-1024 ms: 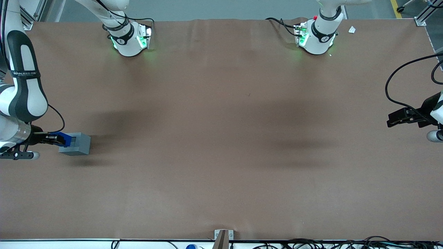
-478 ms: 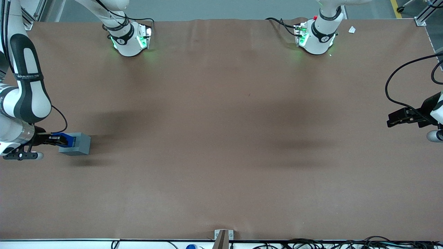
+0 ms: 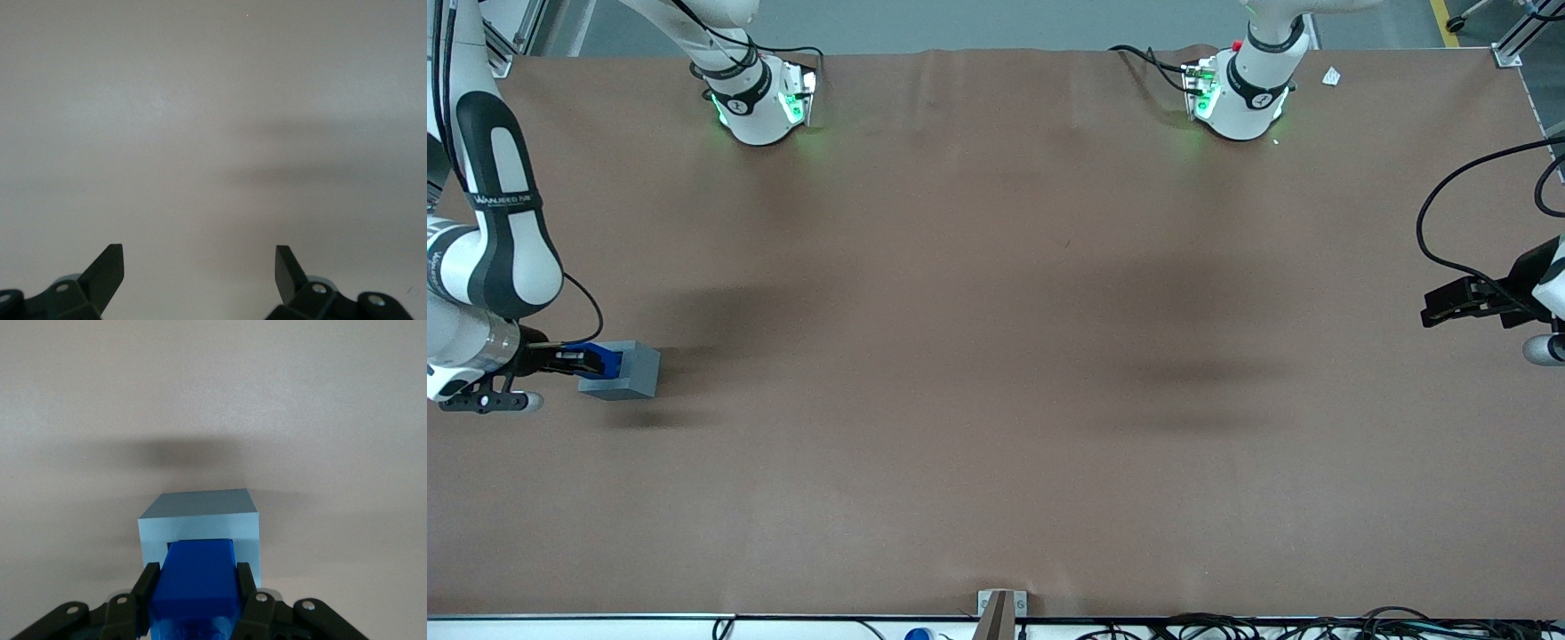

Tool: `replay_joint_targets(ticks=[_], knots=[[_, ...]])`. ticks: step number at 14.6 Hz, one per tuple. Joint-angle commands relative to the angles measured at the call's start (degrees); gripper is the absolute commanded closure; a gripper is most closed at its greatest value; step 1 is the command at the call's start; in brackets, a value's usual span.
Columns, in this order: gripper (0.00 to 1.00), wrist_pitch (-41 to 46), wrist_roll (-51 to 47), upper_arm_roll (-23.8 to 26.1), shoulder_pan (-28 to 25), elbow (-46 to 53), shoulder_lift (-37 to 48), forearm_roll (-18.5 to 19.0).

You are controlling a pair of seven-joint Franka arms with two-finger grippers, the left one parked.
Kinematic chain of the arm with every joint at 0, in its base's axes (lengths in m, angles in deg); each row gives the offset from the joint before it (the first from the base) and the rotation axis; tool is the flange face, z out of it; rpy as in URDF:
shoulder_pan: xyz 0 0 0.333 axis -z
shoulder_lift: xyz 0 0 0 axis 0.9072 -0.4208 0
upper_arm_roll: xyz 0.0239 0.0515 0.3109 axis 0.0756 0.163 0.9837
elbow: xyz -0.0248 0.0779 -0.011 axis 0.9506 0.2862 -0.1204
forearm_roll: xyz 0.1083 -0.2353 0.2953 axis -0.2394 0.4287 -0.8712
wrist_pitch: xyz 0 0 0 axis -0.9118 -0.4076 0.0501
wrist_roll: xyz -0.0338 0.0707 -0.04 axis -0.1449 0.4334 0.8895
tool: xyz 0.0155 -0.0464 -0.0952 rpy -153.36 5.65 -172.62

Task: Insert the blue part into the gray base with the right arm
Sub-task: 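Lower the blue block into the gray base's opening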

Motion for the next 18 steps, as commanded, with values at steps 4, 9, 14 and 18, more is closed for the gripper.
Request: replay_joint_targets(ticks=[4, 9, 14, 18], knots=[[0.98, -0.6, 0.3, 0.1, -0.1, -0.6, -0.2, 0.1], [0.98, -0.6, -0.1, 0.1, -0.5, -0.6, -0.3, 0.1], [0.98, -0.7, -0.2, 0.1, -0.4, 0.0, -0.8, 0.1], [0.98, -0.4, -0.3, 0.1, -0.3, 0.7, -1.0, -0.1]])
